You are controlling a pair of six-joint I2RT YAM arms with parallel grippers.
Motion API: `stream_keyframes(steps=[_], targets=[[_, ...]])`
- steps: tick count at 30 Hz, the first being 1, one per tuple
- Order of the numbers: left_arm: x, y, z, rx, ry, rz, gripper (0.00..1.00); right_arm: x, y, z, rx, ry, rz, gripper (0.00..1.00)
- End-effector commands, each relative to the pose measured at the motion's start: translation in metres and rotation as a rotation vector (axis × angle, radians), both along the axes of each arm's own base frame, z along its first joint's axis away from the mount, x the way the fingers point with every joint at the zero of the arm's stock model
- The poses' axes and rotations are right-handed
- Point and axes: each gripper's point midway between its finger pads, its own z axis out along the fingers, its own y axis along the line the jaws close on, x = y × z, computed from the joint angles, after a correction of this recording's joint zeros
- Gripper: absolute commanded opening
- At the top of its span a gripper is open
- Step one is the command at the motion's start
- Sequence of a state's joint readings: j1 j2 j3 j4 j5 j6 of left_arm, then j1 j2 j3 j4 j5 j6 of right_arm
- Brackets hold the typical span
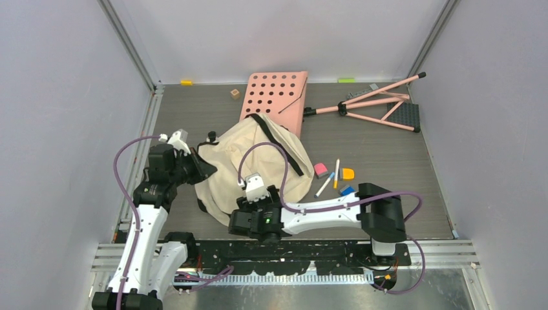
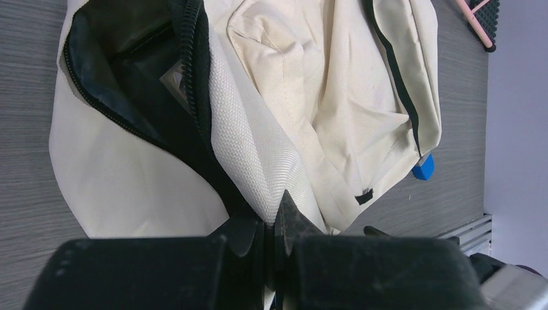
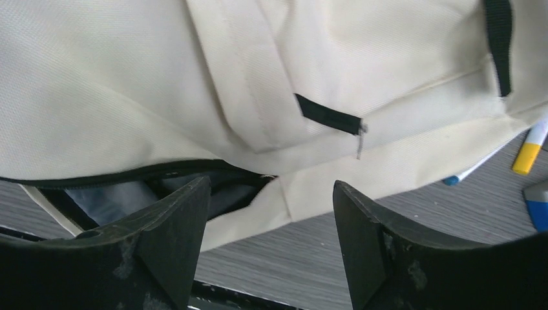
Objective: Pack the student bag
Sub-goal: Adjust the student bag at the center of the board.
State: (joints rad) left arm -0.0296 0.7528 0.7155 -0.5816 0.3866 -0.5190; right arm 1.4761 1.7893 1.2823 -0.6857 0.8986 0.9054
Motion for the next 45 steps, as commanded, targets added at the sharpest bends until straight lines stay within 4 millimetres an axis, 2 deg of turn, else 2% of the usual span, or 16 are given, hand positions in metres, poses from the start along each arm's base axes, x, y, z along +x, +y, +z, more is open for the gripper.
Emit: stream_keyframes(steps=[1, 6, 9, 13, 18, 22, 28, 31, 37, 41, 45], targets=[[0.008, -0.003, 0.027, 0.0, -0.114, -0.037, 0.0, 0.012, 0.014, -0.008, 0.004, -0.004, -0.031, 0.78], [0.008, -0.003, 0.028, 0.008, -0.125, -0.044, 0.0, 0.026, 0.018, -0.029, -0.022, -0.001, -0.048, 0.82], [0.007, -0.003, 0.028, 0.009, -0.125, -0.045, 0.0, 0.035, 0.01, -0.038, -0.083, -0.029, -0.08, 0.83], [0.007, -0.002, 0.03, 0.017, -0.134, -0.041, 0.0, 0.038, -0.014, -0.046, -0.218, -0.057, -0.118, 0.84], [0.006, 0.005, 0.031, 0.047, -0.139, -0.016, 0.0, 0.037, -0.038, -0.046, -0.274, -0.067, -0.173, 0.85], [0.006, 0.011, 0.028, 0.077, -0.127, 0.009, 0.0, 0.033, -0.059, -0.038, -0.28, -0.068, -0.202, 0.85], [0.007, 0.012, 0.026, 0.08, -0.124, 0.015, 0.0, 0.034, -0.069, -0.028, -0.278, -0.079, -0.217, 0.86], [0.006, 0.013, 0.025, 0.082, -0.121, 0.018, 0.0, 0.037, -0.07, -0.016, -0.276, -0.107, -0.23, 0.83], [0.006, 0.012, 0.025, 0.078, -0.123, 0.012, 0.0, 0.045, -0.064, 0.025, -0.187, -0.171, -0.234, 0.66], [0.006, 0.009, 0.025, 0.066, -0.12, -0.003, 0.0, 0.048, -0.059, 0.034, -0.156, -0.187, -0.223, 0.6], [0.004, 0.003, 0.024, 0.046, -0.118, -0.029, 0.0, 0.05, -0.054, 0.037, -0.154, -0.198, -0.22, 0.6]])
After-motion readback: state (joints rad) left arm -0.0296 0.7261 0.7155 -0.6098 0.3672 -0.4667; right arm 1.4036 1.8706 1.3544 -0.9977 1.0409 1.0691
